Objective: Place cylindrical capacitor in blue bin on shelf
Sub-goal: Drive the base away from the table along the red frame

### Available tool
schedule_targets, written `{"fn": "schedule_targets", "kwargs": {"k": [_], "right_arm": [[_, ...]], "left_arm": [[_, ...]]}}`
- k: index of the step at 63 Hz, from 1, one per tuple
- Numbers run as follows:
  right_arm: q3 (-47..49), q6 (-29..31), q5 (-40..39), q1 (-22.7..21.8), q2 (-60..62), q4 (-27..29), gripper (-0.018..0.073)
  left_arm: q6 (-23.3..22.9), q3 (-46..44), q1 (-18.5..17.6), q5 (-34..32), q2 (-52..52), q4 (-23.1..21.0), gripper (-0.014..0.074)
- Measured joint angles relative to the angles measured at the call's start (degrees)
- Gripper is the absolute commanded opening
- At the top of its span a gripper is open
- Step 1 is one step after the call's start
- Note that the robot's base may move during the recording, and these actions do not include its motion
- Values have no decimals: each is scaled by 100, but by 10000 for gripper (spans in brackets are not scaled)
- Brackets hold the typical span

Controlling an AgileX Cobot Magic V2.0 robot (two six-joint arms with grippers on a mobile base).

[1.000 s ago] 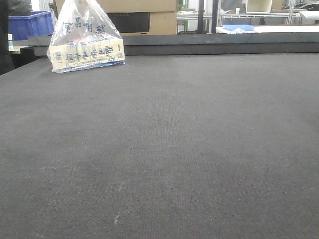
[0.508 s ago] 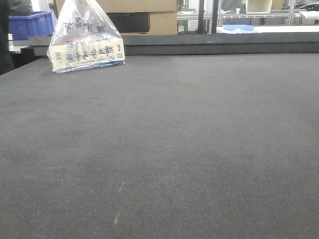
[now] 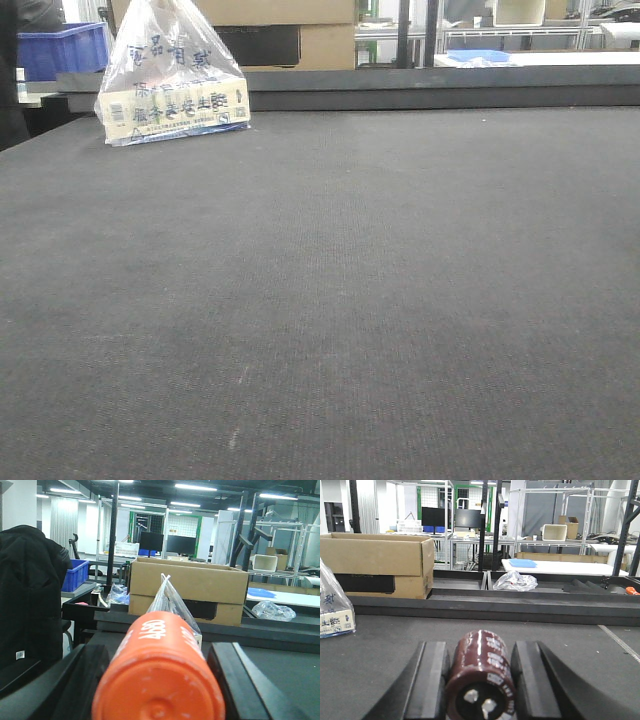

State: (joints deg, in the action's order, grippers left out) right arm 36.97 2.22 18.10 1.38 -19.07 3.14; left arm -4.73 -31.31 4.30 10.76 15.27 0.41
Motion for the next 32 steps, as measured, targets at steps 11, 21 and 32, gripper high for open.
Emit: {"fn": "schedule_targets", "kwargs": {"k": [11,21,32], "right_arm": [[0,0,0,0,0,0,-165],[0,0,0,0,0,0,-165],[0,0,0,0,0,0,-165]], "left_arm": [[0,0,0,0,0,0,-111],[0,0,0,0,0,0,-111],[0,0,0,0,0,0,-111]]}}
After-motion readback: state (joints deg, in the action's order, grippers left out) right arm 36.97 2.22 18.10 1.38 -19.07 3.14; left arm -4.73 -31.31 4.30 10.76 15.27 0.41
